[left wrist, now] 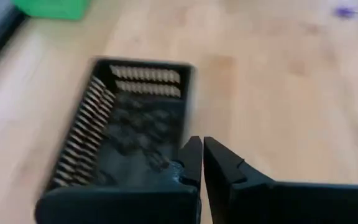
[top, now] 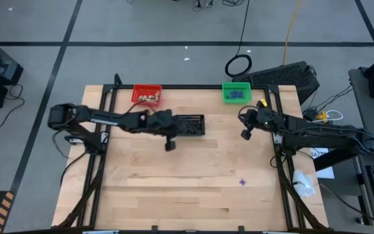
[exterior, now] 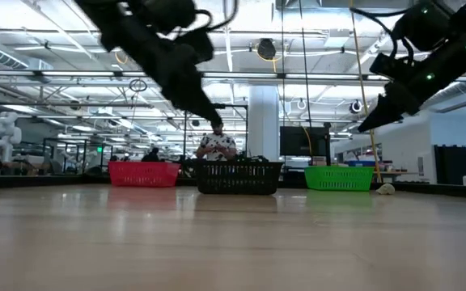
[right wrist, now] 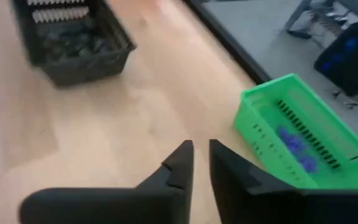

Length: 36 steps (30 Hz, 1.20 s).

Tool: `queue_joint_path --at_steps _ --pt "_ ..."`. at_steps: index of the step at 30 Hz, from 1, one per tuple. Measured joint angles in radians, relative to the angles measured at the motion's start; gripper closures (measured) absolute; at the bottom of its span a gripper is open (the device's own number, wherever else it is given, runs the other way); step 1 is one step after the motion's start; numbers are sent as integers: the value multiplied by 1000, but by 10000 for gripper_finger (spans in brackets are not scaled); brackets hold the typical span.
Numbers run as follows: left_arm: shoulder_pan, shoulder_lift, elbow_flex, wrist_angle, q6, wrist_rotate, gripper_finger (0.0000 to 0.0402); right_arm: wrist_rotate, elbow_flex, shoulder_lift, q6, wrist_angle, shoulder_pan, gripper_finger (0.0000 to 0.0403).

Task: Sort Halloween decoration
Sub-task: Put the white skull toy into the orange bin

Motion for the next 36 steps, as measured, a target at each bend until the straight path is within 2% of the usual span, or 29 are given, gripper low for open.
queue_joint_path --at_steps 4,8,13,16,20,23,28,36 --pt "-31 -112 -161 173 -36 46 400 -32 1 36 -3 25 -53 327" --pt "-54 -207 -299 294 -63 46 401 -46 1 99 7 9 -147 286" --pt "-71 -286 -412 388 -63 38 402 -171 49 223 21 -58 -254 254" --pt "-71 -314 -443 421 -63 35 402 -215 109 305 3 -139 -286 250" --pt "-69 -343 -485 460 -55 34 402 -214 217 420 -18 -324 -314 249" --pt "-57 -357 -520 506 -55 47 402 -211 274 489 -98 -390 -317 250" --pt "-37 -363 -586 618 -56 72 402 -200 295 560 -275 -423 -325 250" --pt "-17 -362 -650 716 -39 75 402 -189 294 645 -373 -440 -374 250"
